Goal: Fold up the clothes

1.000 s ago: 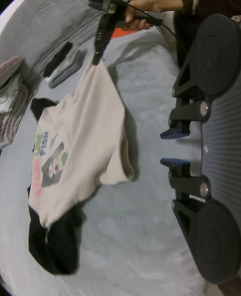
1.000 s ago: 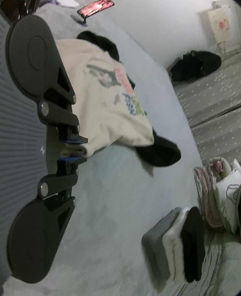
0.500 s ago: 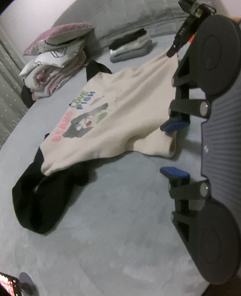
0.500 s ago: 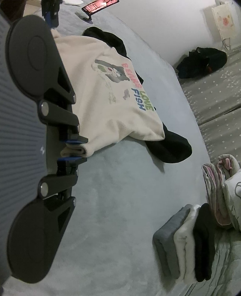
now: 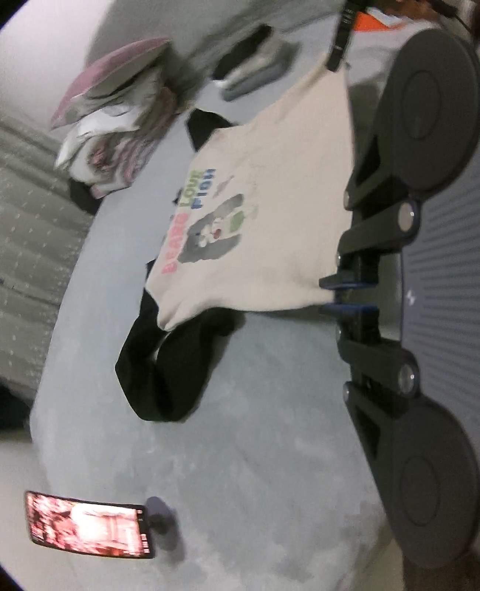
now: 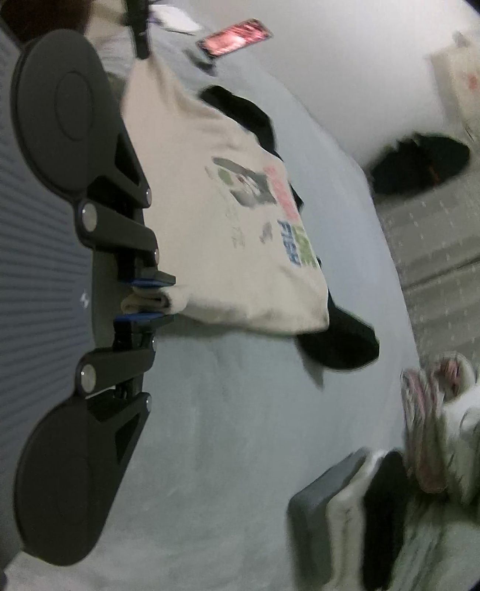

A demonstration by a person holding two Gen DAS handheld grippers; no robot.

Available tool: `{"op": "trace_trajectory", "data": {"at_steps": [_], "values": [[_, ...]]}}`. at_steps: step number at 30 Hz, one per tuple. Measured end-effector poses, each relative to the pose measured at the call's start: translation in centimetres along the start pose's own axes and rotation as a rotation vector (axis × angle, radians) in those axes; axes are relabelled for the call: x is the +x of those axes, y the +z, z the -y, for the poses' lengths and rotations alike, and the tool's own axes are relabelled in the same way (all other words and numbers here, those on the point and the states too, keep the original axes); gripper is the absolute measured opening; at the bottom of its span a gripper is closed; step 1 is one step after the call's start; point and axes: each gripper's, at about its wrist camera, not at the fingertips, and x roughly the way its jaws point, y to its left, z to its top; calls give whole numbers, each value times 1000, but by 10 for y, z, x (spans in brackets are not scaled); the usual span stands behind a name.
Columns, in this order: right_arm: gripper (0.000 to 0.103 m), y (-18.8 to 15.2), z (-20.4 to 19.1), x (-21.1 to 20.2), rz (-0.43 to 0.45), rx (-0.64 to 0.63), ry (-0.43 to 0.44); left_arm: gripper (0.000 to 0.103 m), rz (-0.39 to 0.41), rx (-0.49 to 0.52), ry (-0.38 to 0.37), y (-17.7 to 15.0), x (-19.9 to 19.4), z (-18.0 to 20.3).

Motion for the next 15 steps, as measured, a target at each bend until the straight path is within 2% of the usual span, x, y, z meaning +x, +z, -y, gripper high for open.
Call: {"op": "trace_trajectory", "data": {"at_steps": [7, 13, 14, 15], "values": [[16, -9, -12, 6, -121, -111, -27, 7, -123, 138, 78, -14, 20, 6], [16, -17, -12, 18, -190, -158, -56, 9, -165, 173, 84, -17, 32, 4], [19, -17, -12, 18, -190, -157, -53, 11, -166, 170, 76, -16, 30, 3], [20, -16, -11, 17, -189, -152, -49, 17, -166, 167, 69, -16, 28, 2]]}}
